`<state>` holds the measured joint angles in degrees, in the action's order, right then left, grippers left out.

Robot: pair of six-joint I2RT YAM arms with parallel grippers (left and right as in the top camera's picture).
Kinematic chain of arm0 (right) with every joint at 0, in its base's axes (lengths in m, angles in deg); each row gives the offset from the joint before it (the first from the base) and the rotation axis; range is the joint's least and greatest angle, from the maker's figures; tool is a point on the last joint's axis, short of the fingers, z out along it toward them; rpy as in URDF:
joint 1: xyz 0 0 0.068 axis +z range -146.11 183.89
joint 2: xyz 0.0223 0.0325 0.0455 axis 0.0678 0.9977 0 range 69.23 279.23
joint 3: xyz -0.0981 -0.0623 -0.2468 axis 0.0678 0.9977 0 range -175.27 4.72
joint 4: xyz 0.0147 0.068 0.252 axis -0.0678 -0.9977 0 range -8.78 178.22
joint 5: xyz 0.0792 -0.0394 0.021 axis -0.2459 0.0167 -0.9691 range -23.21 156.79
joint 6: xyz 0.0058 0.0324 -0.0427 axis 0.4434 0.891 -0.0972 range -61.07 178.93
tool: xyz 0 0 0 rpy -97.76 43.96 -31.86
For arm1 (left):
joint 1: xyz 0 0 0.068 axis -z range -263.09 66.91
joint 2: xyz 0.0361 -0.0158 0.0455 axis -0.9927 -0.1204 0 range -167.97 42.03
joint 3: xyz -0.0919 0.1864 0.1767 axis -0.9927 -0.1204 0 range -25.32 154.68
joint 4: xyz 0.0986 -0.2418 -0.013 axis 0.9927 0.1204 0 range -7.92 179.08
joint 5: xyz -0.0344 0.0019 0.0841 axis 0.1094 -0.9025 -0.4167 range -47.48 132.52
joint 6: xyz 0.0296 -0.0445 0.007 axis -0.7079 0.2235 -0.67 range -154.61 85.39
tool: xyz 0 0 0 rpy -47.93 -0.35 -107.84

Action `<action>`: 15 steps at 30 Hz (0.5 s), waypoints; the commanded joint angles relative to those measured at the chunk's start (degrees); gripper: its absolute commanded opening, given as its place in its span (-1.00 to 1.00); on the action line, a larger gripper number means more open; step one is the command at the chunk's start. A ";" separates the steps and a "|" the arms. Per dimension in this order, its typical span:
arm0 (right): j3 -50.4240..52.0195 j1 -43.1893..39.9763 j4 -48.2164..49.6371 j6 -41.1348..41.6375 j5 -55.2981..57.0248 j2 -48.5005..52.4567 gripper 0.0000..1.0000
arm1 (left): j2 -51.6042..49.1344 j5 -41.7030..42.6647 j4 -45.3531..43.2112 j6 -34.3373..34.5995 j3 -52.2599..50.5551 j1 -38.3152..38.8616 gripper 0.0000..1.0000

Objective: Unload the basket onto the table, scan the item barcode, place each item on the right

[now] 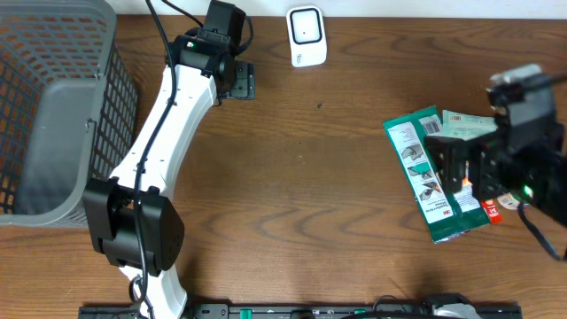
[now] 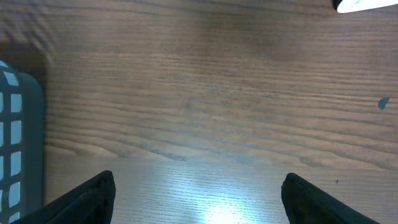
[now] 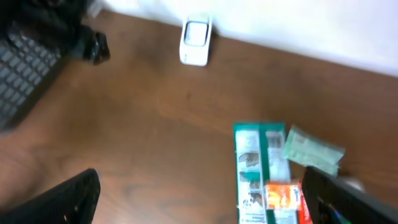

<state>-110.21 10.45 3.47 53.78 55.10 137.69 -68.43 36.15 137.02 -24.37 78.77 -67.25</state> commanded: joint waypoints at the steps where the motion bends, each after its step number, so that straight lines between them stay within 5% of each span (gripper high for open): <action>1: 6.47 -0.52 6.45 -0.94 0.72 -5.95 0.99 | 2.27 -0.55 0.09 -0.76 0.48 -0.07 0.64; 15: 44.11 -5.79 34.73 -0.92 -1.77 -34.05 0.98 | 2.27 -0.55 0.09 -0.76 0.48 -0.07 0.64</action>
<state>-71.65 5.71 36.15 53.30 54.38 107.35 -68.41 36.12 137.04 -24.39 78.77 -67.25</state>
